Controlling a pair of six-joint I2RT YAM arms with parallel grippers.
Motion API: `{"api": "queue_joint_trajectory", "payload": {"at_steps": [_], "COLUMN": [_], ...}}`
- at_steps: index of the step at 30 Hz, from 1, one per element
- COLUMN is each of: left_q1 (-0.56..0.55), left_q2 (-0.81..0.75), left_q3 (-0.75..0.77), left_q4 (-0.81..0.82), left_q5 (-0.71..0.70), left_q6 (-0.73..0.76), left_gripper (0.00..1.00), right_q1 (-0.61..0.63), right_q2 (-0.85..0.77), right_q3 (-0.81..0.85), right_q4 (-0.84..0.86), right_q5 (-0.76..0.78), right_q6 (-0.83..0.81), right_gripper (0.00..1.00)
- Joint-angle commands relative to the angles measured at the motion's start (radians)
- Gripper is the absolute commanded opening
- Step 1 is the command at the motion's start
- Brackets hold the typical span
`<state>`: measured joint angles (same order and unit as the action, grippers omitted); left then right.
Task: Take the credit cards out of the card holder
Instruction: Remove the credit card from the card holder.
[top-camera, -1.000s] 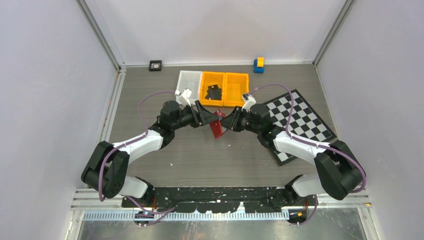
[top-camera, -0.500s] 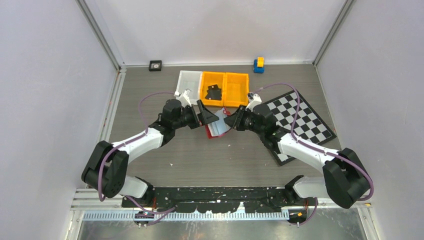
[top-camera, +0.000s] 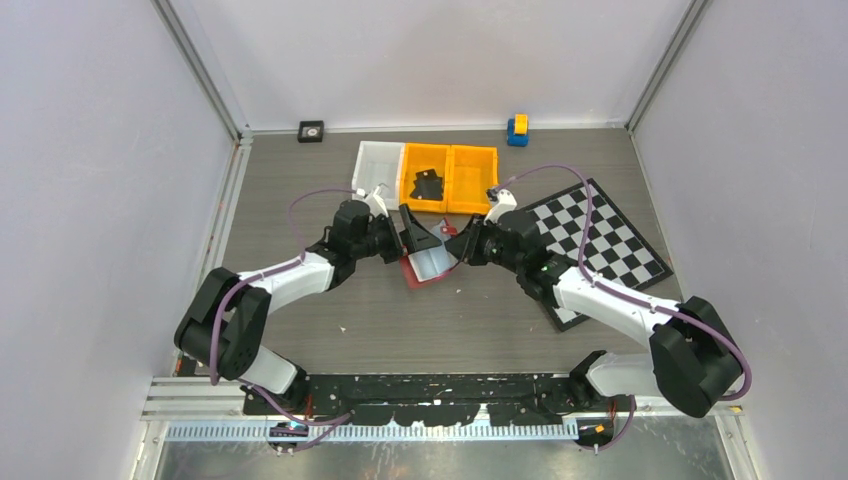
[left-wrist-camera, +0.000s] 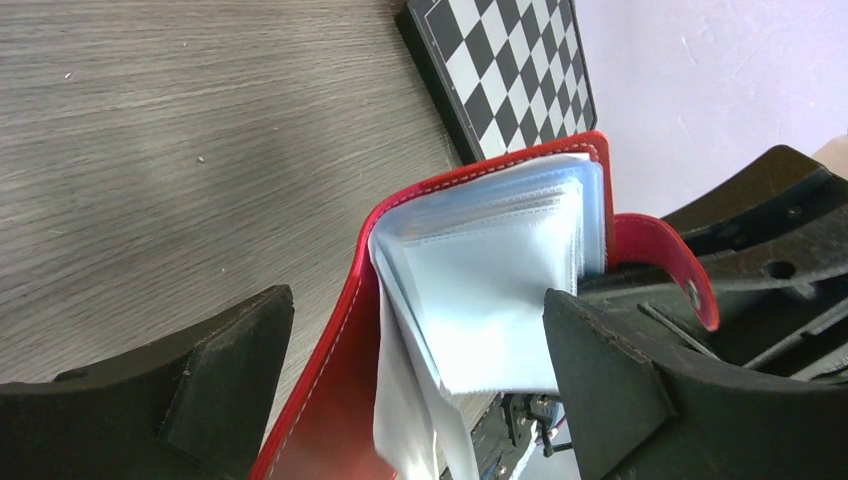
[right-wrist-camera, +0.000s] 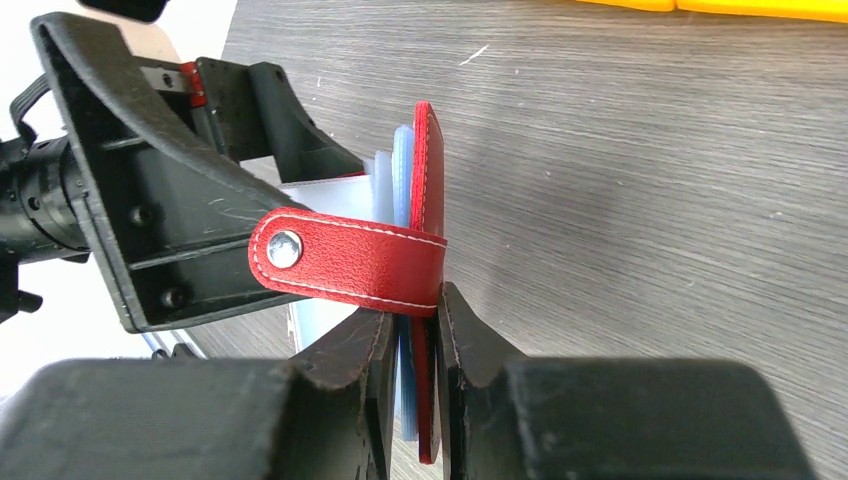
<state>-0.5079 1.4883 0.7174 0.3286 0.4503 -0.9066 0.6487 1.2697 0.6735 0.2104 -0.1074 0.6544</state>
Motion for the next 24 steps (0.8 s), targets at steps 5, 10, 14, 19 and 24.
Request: {"api": "queue_joint_trajectory", "payload": {"at_steps": [5,10,14,19,24], "left_q1": [-0.003,-0.003,-0.003,-0.003,-0.003], "left_q2": [0.001,-0.010,-0.016,-0.001,0.029], "left_q3": [0.028,0.003,0.004,0.024,0.044], "left_q4": [0.076,0.150,0.141,0.096,0.078], "left_q5": [0.032,0.051,0.047,0.041,0.057], "left_q6": [-0.008,-0.031,-0.028,-0.018,-0.019], "left_gripper": [0.99,1.00,0.99,0.85,0.76], "right_q1": [0.049,0.053,0.055,0.057,0.056], "right_q2": [-0.010,0.001,0.008,0.001,-0.025], "right_q3": [0.071,0.082,0.087,0.078,0.057], "right_q4": [0.019,-0.003,-0.001,0.010,0.046], "right_q5": [0.075,0.096,0.086,0.086,0.078], "right_q6": [-0.057,-0.061,-0.059,-0.057,-0.042], "right_gripper": [0.00,0.01,0.01,0.00,0.01]}}
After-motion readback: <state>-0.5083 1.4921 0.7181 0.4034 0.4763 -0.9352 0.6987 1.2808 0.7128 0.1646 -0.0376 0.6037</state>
